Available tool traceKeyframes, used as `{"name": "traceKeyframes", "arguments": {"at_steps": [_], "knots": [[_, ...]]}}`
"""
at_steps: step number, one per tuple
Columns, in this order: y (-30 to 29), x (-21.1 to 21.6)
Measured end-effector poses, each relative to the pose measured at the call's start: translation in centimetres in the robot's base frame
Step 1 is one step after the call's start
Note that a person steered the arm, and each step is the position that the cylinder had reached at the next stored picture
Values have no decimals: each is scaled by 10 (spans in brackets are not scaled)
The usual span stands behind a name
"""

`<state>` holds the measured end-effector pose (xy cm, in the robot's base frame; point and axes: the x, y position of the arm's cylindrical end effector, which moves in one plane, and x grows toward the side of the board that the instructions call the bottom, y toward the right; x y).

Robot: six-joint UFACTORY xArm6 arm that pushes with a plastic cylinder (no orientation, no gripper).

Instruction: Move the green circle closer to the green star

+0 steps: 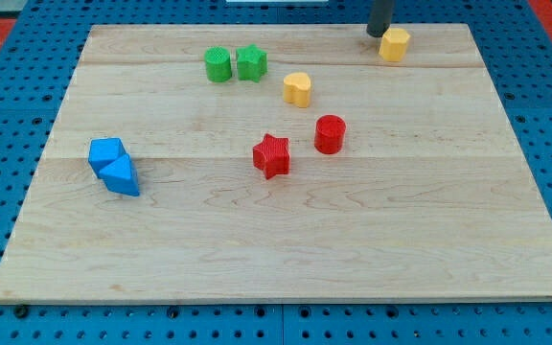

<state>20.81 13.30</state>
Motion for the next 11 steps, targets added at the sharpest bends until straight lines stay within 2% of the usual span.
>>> {"name": "traceKeyframes", "arguments": {"at_steps": [2, 3, 4, 6, 7, 9, 10, 11], "knots": [[-157, 2], [-210, 35], [-226, 61], [-278, 78], [-243, 96], [-200, 89], [-184, 84], [-194, 74]]}}
